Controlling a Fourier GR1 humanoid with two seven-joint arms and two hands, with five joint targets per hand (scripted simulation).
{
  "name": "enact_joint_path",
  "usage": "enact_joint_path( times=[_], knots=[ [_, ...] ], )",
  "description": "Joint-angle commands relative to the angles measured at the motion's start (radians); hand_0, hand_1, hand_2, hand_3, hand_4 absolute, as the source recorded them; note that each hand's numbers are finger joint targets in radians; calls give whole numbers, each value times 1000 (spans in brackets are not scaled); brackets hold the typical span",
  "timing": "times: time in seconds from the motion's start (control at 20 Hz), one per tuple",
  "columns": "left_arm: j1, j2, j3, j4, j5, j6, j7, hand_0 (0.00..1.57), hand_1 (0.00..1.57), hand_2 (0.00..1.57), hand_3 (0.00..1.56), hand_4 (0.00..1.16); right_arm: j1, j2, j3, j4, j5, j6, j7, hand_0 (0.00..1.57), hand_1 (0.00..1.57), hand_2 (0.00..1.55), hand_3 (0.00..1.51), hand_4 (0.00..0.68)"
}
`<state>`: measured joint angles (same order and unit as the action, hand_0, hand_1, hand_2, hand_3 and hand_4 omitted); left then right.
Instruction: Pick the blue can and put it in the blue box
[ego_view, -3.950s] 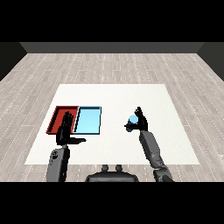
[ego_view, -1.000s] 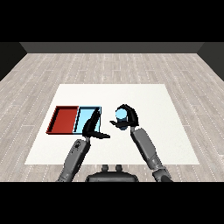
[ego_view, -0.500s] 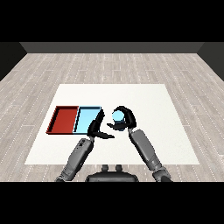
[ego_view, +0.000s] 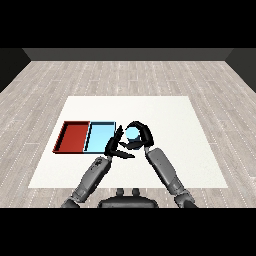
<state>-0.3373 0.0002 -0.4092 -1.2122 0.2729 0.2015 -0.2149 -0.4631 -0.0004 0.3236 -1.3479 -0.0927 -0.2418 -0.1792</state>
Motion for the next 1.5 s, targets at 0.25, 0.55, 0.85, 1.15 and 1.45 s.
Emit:
enact_joint_path(
  times=[0.25,0.55,0.85,1.15,1.45],
  knots=[
    [25,0,-79,-42,21,55,-15,0,0,0,0,0,-64,0,57,84,-42,-44,-65,1436,1436,1471,1425,615],
    [-1,0,-70,22,-2,47,-45,0,0,0,0,0,-101,0,64,158,-97,-27,-94,1469,1469,1465,1415,584],
    [-103,0,-69,126,89,31,-97,0,0,0,0,0,-92,0,123,140,-81,-61,-79,1446,1446,1441,1397,562],
    [-142,0,-48,173,46,58,-47,0,0,0,0,108,19,-13,126,-7,-42,-5,-24,1485,1485,1468,1407,536],
    [-181,1,-163,149,-9,246,41,0,0,0,0,0,-49,-1,179,20,-114,-85,-24,1483,1483,1458,1406,572]
  ],
)
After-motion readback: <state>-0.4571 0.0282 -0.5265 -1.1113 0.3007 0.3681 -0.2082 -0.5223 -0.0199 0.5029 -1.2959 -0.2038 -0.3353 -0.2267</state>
